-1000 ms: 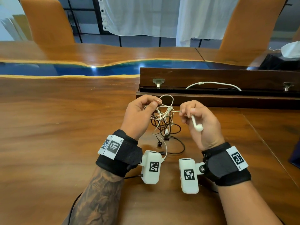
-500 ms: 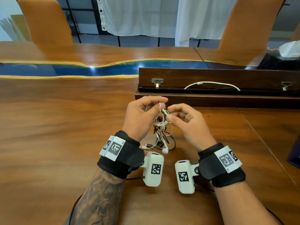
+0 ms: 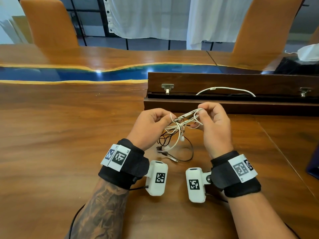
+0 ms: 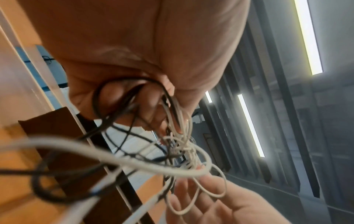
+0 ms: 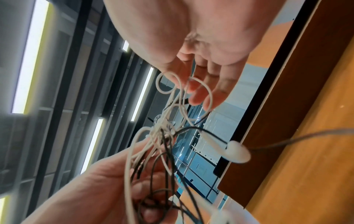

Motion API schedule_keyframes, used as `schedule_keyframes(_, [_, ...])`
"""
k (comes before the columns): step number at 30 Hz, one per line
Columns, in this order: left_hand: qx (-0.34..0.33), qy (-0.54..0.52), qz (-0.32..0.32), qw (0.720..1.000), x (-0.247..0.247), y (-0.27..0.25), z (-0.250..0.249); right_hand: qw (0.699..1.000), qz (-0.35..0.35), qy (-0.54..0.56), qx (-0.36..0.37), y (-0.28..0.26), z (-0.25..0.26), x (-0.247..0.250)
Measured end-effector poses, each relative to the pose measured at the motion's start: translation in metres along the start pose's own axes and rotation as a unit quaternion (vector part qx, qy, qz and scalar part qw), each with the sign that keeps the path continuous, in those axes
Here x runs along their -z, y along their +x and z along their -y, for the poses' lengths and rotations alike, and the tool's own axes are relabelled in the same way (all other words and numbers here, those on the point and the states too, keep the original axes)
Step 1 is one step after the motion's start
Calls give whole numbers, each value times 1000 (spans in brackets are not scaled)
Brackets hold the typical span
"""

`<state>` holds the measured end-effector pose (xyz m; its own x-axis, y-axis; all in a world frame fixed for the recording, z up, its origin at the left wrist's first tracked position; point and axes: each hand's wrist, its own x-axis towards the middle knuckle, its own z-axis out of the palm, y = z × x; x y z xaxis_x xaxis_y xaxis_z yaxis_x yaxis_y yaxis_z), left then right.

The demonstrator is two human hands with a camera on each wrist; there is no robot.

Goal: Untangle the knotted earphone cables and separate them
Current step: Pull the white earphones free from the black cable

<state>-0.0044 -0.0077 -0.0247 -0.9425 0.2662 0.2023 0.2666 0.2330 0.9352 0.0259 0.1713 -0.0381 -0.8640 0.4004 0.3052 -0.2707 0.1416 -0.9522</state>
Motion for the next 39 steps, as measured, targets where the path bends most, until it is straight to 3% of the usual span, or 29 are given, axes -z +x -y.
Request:
schedule_keyframes(4, [-4, -7, -49, 999, 8, 2, 2, 998, 31, 58, -12, 0, 6, 1])
schedule_keyframes(7, [-8, -25, -105, 994, 6, 5, 4, 998, 57, 36, 7, -3, 7, 1])
schedule_keyframes(14, [-30, -81, -82, 993, -8, 0, -4, 980, 192, -39, 12, -7, 5, 2])
schedule_keyframes(17, [-47, -41, -85, 994, -9, 1, -1, 981, 173, -80, 25, -7, 0, 2])
schedule_keyframes(21, [-73, -5, -149, 986, -10, -1, -5, 989, 140, -56, -7, -7, 0, 1])
schedule_keyframes(23, [-55, -19, -112, 992, -10, -3, -8, 990, 133, -40, -8, -8, 1, 0])
schedule_keyframes(27, [-7, 52, 6, 999, -10, -5, -7, 984, 168, -55, 14, -10, 4, -2])
schedule_keyframes(32, [-12, 41, -28, 999, -2, -1, -4, 990, 103, -94, 30, -3, -7, -1])
schedule_keyframes(35, [-11, 41, -91, 995, 1, 2, 1, 998, 65, 13, -7, 0, -5, 1])
schedule_keyframes(39, [-13, 54, -132, 990, 2, 6, 8, 978, 82, 185, -56, -3, 6, -1])
